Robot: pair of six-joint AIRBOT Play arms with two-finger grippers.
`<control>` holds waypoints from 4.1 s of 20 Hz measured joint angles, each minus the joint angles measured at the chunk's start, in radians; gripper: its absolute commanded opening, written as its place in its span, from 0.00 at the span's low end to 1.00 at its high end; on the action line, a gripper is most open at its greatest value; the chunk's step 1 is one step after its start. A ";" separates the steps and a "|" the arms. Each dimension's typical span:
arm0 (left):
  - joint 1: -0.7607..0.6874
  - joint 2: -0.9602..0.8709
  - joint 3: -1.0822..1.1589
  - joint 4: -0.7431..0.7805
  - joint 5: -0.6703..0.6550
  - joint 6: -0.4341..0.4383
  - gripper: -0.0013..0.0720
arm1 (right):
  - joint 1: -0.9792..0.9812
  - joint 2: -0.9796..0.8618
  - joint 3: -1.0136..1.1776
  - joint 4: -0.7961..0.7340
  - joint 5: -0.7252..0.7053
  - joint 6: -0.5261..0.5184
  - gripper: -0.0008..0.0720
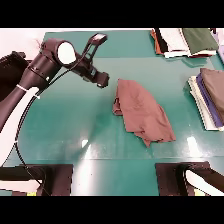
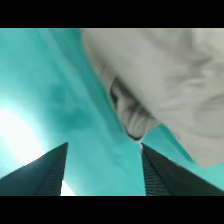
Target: Fold the shirts.
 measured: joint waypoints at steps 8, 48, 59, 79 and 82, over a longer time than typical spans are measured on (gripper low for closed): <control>-0.008 -0.127 -0.287 -0.316 0.204 0.045 0.75 | 0.000 0.000 -0.027 0.000 0.015 0.005 0.03; 0.174 -0.117 -0.134 -0.117 0.148 0.061 0.06 | 0.199 -0.243 -0.913 -0.156 -0.107 0.024 0.03; 0.325 0.331 -0.061 0.012 0.187 0.084 0.06 | -0.130 0.150 -0.482 -0.372 0.098 0.033 0.03; 0.336 0.572 0.176 0.034 -0.021 0.126 0.06 | -0.348 -0.026 0.188 -0.320 0.317 0.057 0.03; 0.336 0.376 0.163 0.028 -0.091 0.137 0.06 | -0.239 -0.187 0.106 -0.381 0.338 0.083 0.03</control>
